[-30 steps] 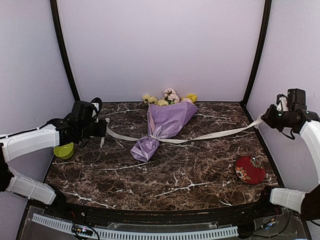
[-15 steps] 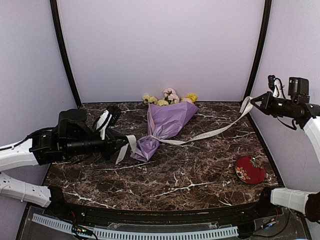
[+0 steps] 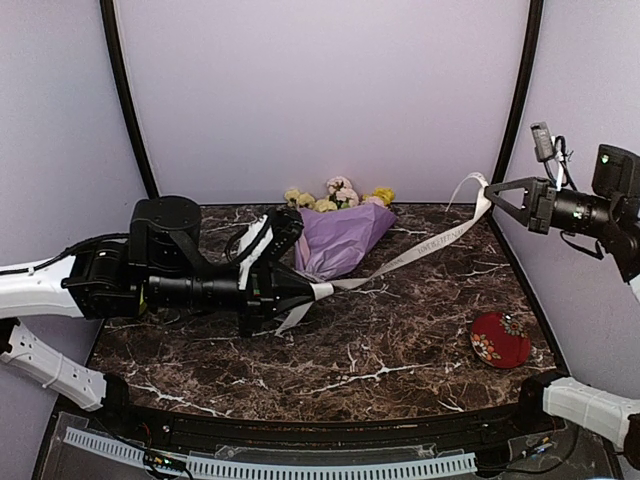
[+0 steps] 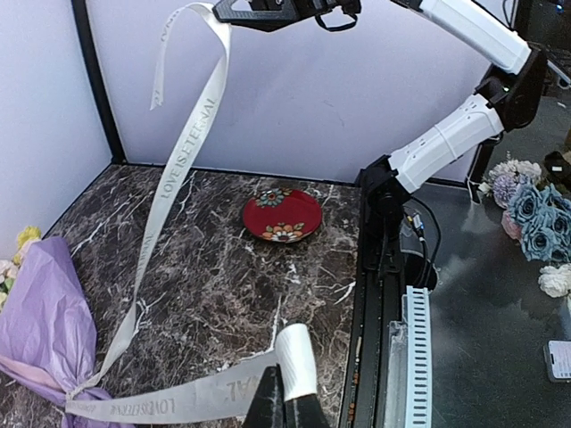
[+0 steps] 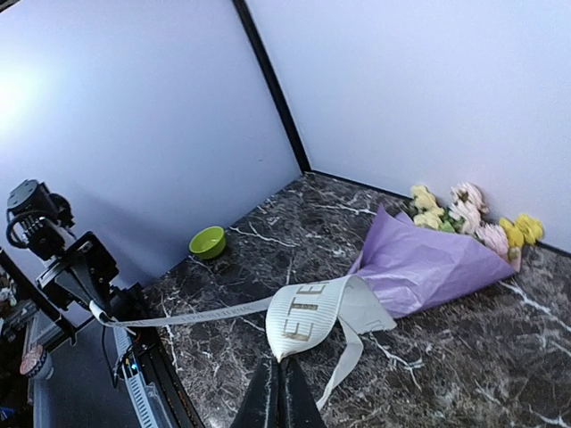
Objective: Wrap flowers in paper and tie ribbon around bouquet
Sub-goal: Tie the ribbon around the folded bouquet.
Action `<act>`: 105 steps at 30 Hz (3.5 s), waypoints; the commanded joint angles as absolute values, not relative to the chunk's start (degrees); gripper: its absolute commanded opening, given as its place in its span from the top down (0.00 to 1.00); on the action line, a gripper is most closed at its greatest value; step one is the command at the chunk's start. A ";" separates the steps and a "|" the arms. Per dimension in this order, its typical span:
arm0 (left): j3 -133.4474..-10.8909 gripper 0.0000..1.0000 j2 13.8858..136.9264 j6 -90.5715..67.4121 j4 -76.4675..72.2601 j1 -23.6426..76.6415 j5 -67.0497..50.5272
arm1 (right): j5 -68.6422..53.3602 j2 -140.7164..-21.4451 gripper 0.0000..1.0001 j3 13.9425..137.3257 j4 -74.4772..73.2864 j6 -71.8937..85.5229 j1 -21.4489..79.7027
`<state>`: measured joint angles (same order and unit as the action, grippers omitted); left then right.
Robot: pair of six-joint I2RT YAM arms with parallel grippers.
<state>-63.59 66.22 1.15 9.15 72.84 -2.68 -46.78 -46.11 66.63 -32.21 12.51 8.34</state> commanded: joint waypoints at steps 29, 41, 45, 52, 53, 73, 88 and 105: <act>-62.44 1.00 64.17 0.32 2.31 69.19 24.73 | -3.42 -55.23 1.00 71.94 -35.81 13.76 16.79; -56.97 1.00 67.00 -11.53 8.21 52.11 25.58 | -3.54 -62.60 1.00 62.20 -32.08 18.24 9.03; -57.39 1.00 67.83 -13.92 8.91 47.42 25.32 | -3.94 -64.55 1.00 62.59 -31.62 19.70 6.03; -57.38 1.00 67.19 -6.67 3.08 45.89 24.62 | -9.77 -68.71 1.00 61.57 -29.96 21.09 4.66; -57.78 1.00 67.29 -5.46 2.31 45.77 24.54 | -11.35 -69.89 1.00 61.95 -30.33 20.97 4.66; -51.24 1.00 43.82 5.50 -5.17 42.02 8.47 | -46.17 -62.16 1.00 76.94 -26.12 19.99 4.97; -50.93 1.00 40.43 3.15 -3.94 42.01 -9.29 | -43.25 -57.55 1.00 77.08 -28.30 17.79 4.91; -50.50 1.00 46.54 1.53 -5.02 42.12 -5.54 | -8.42 -65.15 1.00 77.75 -42.07 20.17 -8.49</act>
